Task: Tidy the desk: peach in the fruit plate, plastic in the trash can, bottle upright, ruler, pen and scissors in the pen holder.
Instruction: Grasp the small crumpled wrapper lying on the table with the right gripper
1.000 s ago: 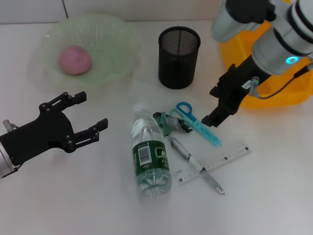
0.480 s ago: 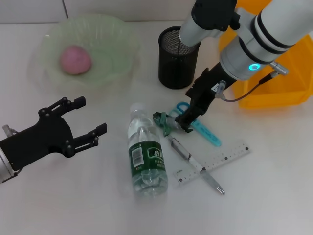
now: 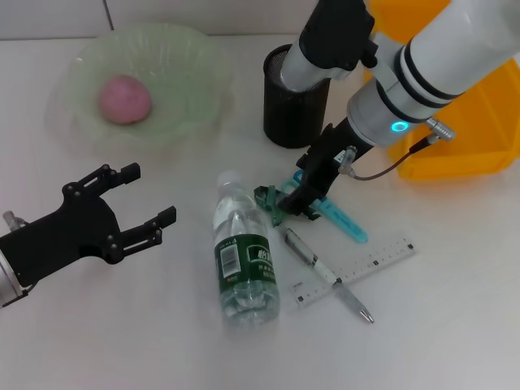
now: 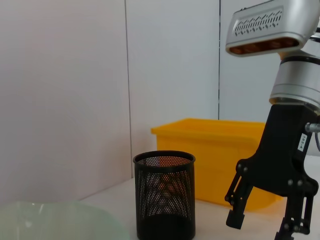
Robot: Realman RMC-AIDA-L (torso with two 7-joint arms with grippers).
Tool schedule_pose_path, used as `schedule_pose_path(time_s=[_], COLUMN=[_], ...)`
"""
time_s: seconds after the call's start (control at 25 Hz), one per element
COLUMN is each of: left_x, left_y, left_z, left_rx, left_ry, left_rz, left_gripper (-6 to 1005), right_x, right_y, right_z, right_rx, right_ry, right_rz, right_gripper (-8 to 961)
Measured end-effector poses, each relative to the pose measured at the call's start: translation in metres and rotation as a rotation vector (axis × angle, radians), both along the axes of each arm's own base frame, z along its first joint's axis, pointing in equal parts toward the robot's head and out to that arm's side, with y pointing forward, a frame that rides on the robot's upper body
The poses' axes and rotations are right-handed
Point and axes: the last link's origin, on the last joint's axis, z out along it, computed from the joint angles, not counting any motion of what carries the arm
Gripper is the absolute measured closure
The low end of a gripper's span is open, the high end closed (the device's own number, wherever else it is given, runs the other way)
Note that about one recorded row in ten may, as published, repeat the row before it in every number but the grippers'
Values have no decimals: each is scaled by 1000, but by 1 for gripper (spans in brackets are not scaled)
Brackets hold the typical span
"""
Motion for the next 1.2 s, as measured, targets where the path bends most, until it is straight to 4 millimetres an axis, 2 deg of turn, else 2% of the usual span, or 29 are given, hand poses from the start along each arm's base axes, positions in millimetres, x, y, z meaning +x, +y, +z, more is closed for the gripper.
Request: schedule_pose_path(time_s=[0.6,0.8,0.92,1.2], left_x=[0,0,1,2], left_y=[1,1,3,3], left_z=[1,1,1,0], left_rx=[1,2,4,13], left_ry=[2,2,4,5], left_rz=[-2,-1,-6,-9], left_gripper=[158,158,158,158], right_x=[4,5,7,5], right_y=[-4,-3,-3,-4], right_z=[-19,-23,-25,-27], right_rx=[-3,6,7,6], right_ry=[-11,-23,-29,-28], right_rz=[24,52,54,66], right_gripper=[137,237,466,624])
